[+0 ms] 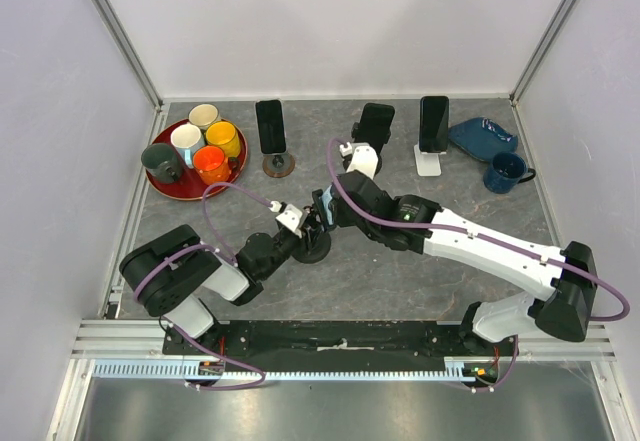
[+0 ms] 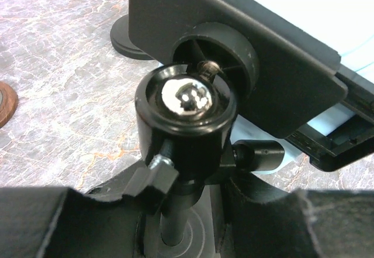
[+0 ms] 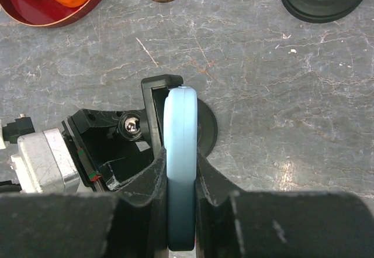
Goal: Remove the phone from the phone stand
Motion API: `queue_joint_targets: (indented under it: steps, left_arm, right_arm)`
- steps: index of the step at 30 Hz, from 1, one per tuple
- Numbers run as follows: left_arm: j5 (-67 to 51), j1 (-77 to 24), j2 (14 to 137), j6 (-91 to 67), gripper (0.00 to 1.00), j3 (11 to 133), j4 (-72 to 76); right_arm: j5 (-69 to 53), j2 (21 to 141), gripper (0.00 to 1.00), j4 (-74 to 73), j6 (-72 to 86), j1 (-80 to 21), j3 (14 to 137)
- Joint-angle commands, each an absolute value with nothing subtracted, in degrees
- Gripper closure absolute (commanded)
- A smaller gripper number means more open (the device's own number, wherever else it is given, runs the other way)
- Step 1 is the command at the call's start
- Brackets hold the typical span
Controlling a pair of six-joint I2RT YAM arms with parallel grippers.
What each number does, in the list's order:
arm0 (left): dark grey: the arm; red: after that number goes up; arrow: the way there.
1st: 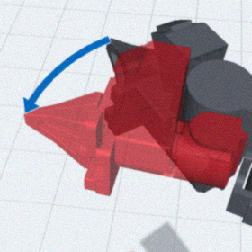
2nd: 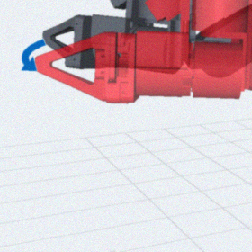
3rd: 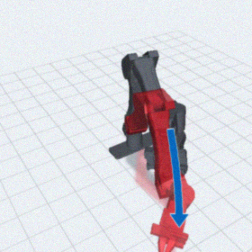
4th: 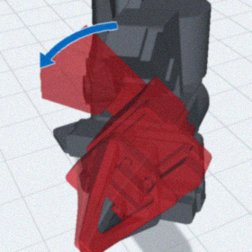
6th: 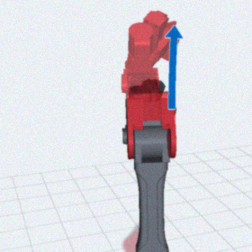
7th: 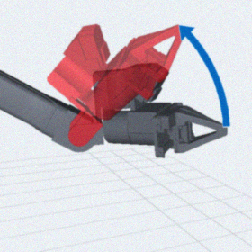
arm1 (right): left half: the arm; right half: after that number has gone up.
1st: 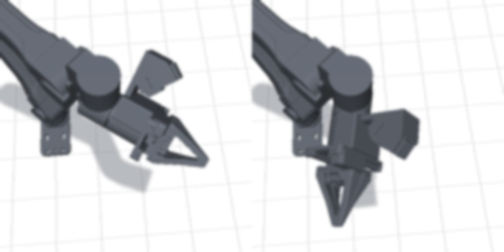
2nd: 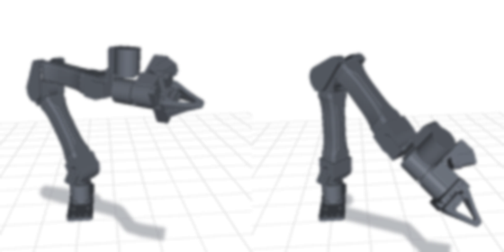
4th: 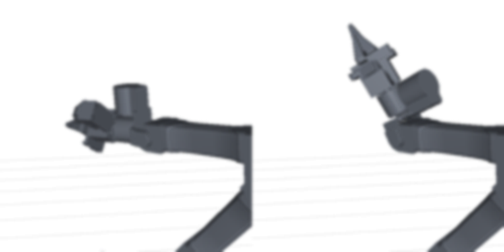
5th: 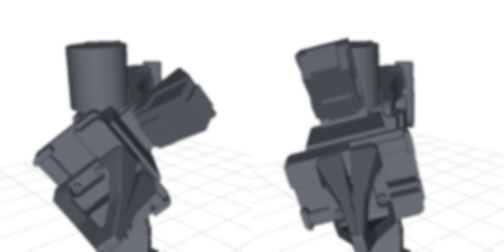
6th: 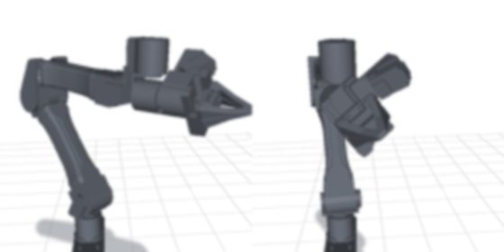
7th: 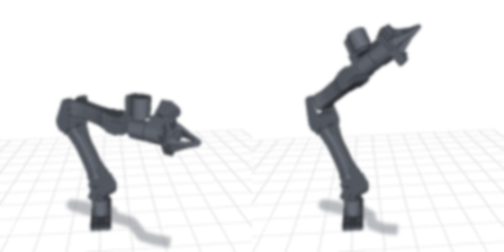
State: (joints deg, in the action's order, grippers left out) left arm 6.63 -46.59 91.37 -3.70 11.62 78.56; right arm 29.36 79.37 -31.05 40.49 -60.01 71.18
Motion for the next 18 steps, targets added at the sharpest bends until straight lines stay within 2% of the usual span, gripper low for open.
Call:
queue_joint_targets:
  steps: [1,10,18]
  left_arm:
    - [22.4,-42.9,92.5,-9.8,0.98,8.6,93.3]
    - [20.5,-42.7,92.7,-9.8,0.98,8.3,94.0]
    - [14.6,-42.8,93.0,-8.6,0.98,8.8,95.4]
  right_arm:
    - [33.1,76.8,1.0,-47.7,35.8,-55.5,70.6]
    - [33.8,79.6,1.0,-48.2,31.6,-51.2,75.8]
    - [27.2,79.8,1.0,-41.2,25.7,-52.6,78.2]
